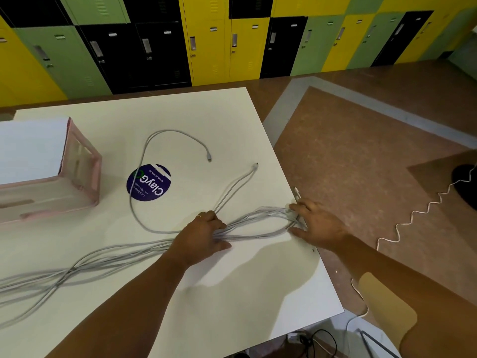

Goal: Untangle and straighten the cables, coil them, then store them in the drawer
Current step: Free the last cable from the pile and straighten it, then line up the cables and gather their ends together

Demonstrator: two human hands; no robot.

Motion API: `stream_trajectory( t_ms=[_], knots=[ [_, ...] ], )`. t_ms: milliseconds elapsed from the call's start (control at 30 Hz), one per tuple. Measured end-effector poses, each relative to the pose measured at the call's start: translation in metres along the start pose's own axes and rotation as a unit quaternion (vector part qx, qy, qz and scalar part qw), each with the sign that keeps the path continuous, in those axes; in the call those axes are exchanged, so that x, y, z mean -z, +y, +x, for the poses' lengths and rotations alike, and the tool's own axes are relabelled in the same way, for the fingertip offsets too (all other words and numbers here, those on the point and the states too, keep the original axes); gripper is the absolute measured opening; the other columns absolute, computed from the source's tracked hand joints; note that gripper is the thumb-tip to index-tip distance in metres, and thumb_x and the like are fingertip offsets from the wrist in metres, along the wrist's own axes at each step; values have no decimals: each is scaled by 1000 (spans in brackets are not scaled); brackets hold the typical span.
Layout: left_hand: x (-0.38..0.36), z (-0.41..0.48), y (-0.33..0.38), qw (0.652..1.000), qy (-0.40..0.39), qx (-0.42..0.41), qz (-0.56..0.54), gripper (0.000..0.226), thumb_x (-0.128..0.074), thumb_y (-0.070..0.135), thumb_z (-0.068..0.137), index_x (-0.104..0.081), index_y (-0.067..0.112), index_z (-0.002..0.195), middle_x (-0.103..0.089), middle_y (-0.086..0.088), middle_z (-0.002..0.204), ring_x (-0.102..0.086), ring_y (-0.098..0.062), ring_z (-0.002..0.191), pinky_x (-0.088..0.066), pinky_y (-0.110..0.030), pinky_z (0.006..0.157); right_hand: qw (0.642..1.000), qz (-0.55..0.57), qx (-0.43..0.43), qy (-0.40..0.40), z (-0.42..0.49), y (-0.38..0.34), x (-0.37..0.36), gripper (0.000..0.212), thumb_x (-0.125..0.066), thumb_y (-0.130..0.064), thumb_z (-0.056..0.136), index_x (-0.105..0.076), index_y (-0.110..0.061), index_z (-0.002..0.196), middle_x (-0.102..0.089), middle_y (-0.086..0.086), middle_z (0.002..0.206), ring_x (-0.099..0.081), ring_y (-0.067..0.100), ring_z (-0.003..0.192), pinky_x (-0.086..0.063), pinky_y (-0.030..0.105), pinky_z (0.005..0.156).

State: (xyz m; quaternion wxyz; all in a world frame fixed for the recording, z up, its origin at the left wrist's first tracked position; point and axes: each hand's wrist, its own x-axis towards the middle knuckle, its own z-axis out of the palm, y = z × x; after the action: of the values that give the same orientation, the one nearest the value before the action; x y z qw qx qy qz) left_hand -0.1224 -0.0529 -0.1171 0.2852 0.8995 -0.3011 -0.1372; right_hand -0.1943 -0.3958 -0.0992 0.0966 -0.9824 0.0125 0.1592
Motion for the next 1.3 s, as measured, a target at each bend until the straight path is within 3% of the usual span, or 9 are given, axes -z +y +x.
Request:
stream_trajectory(
  t_ms=[167, 233, 333, 533, 667, 767, 967, 1200, 1300],
  knots=[
    [-7, 1, 0, 998, 30, -34, 36, 16, -73, 24, 88, -75, 14, 100, -63, 0, 93, -61, -21, 91, -49, -28, 78, 1000, 8, -20, 16, -6, 14, 4, 22, -57, -37, 95, -59, -24, 113, -67, 1, 107, -54, 26, 103, -43, 35, 79],
    [-9, 1, 1, 998, 36, -38, 34, 13, -72, 22, 88, -76, 14, 98, -64, -1, 91, -62, -21, 89, -50, -28, 77, 999, 30, -24, 23, -8, 12, 7, 7, -58, -27, 95, -60, -20, 96, -64, 0, 87, -56, 26, 87, -34, 32, 66],
    [-8, 1, 1, 999, 27, -36, 23, 15, -71, 25, 89, -75, 15, 98, -63, 0, 92, -60, -18, 88, -52, -33, 78, 997, 53, -41, 23, -10, 8, 9, 6, -58, -22, 94, -60, -17, 91, -58, -4, 79, -52, 22, 77, -34, 33, 61],
    [8, -6, -6, 999, 51, 9, -14, 17, -63, 33, 94, -72, 18, 94, -60, 6, 86, -55, -10, 84, -47, -27, 76, 994, 97, -51, 18, -9, 2, 15, 8, -60, -21, 82, -55, -25, 87, -61, -4, 85, -56, 22, 79, -45, 33, 64],
    [25, -12, -28, 994, 85, 65, 15, 13, -66, 24, 91, -70, 16, 101, -61, 3, 95, -55, -15, 89, -47, -30, 77, 993, 65, -56, 77, 14, -19, 19, 25, -53, -23, 87, -64, -17, 109, -66, 3, 106, -60, 28, 101, -48, 32, 80],
    [37, -19, -44, 992, 63, 102, 30, 16, -67, 23, 88, -67, 19, 103, -58, 4, 94, -51, -15, 90, -46, -29, 77, 987, 87, -9, 132, 41, -56, 26, 23, -59, -17, 90, -67, -13, 111, -67, 6, 110, -60, 28, 106, -48, 38, 90],
    [58, -23, -60, 992, -9, 89, 84, 10, -56, 19, 93, -66, 18, 96, -61, 2, 94, -55, -18, 89, -47, -34, 80, 982, 87, 116, 118, 78, -155, 35, 24, -56, -19, 92, -65, -19, 115, -62, -2, 116, -52, 21, 113, -48, 37, 90],
    [77, -14, -55, 995, 28, 89, 25, 6, -52, 21, 97, -57, 19, 93, -60, 3, 88, -57, -16, 74, -50, -34, 69, 978, 27, 202, 34, 90, -235, 19, 34, -47, -24, 96, -60, -24, 127, -63, -5, 127, -50, 19, 123, -25, 43, 114],
    [88, -12, -52, 995, 48, 89, -1, 8, -53, 24, 98, -59, 18, 96, -63, 3, 88, -59, -15, 75, -51, -34, 69, 983, -13, 181, 21, 94, -246, 17, 29, -39, -29, 103, -63, -28, 121, -64, -5, 114, -52, 20, 114, -14, 50, 119]
  ],
)
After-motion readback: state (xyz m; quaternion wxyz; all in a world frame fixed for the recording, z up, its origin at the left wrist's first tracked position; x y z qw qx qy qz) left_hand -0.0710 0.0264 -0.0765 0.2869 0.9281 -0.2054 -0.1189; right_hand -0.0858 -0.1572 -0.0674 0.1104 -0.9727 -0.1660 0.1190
